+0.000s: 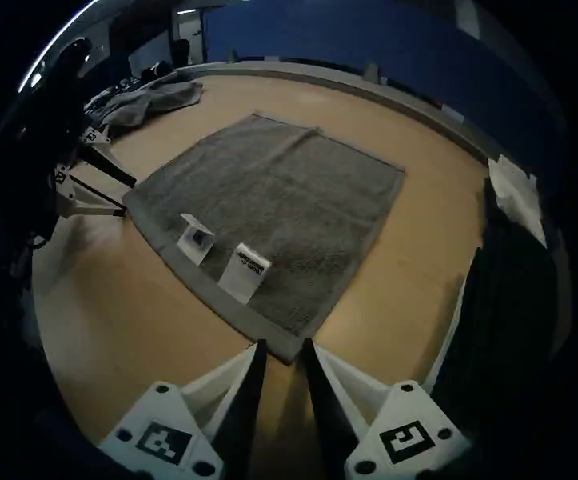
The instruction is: Fold towel
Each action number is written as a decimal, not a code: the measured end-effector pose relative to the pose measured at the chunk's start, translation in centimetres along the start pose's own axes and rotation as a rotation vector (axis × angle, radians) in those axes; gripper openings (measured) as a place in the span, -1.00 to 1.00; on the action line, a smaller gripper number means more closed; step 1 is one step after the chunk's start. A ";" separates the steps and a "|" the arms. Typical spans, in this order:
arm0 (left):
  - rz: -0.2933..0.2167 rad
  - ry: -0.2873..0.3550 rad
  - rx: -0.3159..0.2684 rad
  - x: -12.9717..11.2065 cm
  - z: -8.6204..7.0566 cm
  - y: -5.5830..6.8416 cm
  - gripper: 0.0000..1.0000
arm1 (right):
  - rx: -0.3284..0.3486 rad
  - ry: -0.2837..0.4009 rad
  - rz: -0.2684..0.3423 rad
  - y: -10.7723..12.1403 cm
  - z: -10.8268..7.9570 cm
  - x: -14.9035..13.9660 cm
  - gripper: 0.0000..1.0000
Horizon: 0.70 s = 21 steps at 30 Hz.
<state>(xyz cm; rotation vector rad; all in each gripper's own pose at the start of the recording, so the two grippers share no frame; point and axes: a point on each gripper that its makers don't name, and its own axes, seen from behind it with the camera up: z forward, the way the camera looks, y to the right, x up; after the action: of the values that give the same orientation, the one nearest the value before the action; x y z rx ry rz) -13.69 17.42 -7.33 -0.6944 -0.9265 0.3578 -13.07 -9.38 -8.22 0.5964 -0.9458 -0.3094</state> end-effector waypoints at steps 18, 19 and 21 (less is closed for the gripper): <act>0.022 -0.024 0.012 0.0 0.0 0.1 -0.69 | 0.006 -0.018 -0.008 0.1 0.1 -0.1 -0.63; 0.024 -0.026 0.008 0.0 0.0 0.2 -0.70 | 0.007 -0.019 -0.006 0.1 0.0 -0.1 -0.66; 0.029 -0.027 0.002 0.0 0.0 0.3 -0.71 | 0.010 -0.021 -0.002 0.1 0.0 0.0 -0.71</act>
<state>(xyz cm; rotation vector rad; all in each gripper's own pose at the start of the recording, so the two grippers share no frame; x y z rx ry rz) -13.66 17.69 -7.54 -0.7033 -0.9428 0.3944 -13.09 -9.28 -8.21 0.6039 -0.9672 -0.3130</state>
